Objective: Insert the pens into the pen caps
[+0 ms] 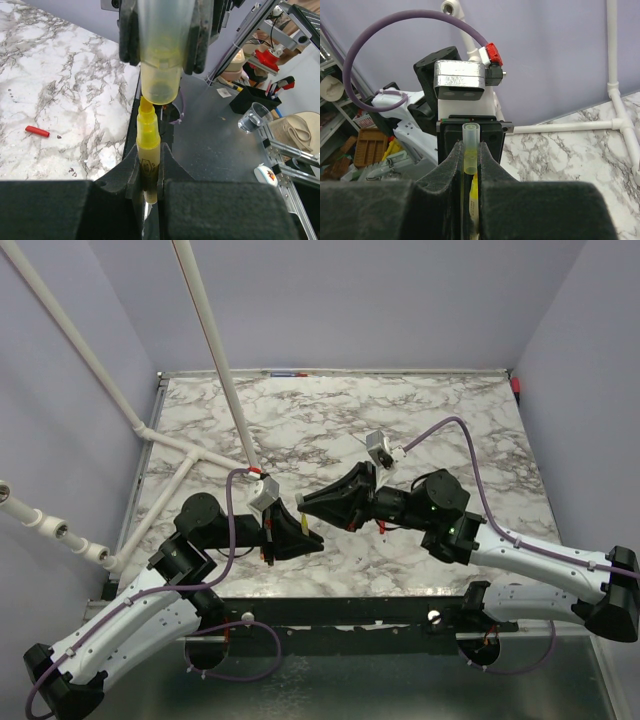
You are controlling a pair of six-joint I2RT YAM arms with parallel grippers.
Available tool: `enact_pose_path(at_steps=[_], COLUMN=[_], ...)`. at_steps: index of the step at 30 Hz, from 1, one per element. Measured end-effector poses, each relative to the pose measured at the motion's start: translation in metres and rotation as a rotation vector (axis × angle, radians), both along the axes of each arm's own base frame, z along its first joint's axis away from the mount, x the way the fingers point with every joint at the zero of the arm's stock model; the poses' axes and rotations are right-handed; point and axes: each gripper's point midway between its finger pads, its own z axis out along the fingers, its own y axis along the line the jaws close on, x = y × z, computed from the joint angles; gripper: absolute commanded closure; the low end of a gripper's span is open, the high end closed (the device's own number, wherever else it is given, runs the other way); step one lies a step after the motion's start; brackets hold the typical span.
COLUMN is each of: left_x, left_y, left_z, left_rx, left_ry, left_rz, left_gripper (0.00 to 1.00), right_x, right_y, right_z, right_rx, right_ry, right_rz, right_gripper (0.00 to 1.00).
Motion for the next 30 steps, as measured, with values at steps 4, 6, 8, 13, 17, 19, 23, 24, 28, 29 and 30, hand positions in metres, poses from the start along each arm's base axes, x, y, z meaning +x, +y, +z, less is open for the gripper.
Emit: enact_pose_path(at_steps=[4, 6, 8, 13, 17, 19, 23, 24, 28, 29, 30], left_x=[0.0, 0.0, 0.0, 0.0, 0.0, 0.0, 0.0, 0.0, 0.0, 0.001, 0.001], left_y=[0.0, 0.0, 0.0, 0.0, 0.0, 0.0, 0.0, 0.0, 0.001, 0.001, 0.001], left_z=[0.0, 0.0, 0.0, 0.0, 0.0, 0.0, -0.001, -0.001, -0.001, -0.001, -0.002], left_rx=[0.0, 0.001, 0.001, 0.0, 0.0, 0.0, 0.0, 0.0, -0.001, -0.001, -0.001], left_ry=[0.0, 0.001, 0.001, 0.0, 0.0, 0.0, 0.0, 0.0, 0.0, -0.001, 0.0], left_rz=[0.0, 0.0, 0.0, 0.0, 0.0, 0.0, 0.002, 0.002, 0.007, 0.009, 0.011], left_gripper=[1.0, 1.0, 1.0, 1.0, 1.0, 1.0, 1.0, 1.0, 1.0, 1.0, 1.0], right_x=[-0.001, 0.0, 0.001, 0.002, 0.001, 0.001, -0.002, -0.003, -0.005, -0.006, -0.006], right_y=[0.0, 0.001, 0.001, 0.001, 0.001, 0.001, 0.0, 0.0, -0.001, -0.001, -0.001], right_z=[-0.002, -0.005, -0.008, -0.009, -0.012, -0.014, -0.018, -0.02, -0.024, -0.025, -0.026], right_rx=[-0.003, -0.009, -0.014, -0.017, -0.022, -0.026, -0.032, -0.034, -0.039, -0.039, -0.039], right_ry=[-0.004, -0.002, -0.001, -0.001, -0.002, 0.0, 0.003, 0.005, 0.011, 0.011, 0.012], right_rz=[-0.002, -0.007, -0.014, -0.024, -0.022, -0.022, -0.016, -0.014, -0.009, -0.008, -0.007], right_gripper=[0.99, 1.0, 0.99, 0.99, 0.99, 0.99, 0.99, 0.99, 0.99, 1.0, 1.0])
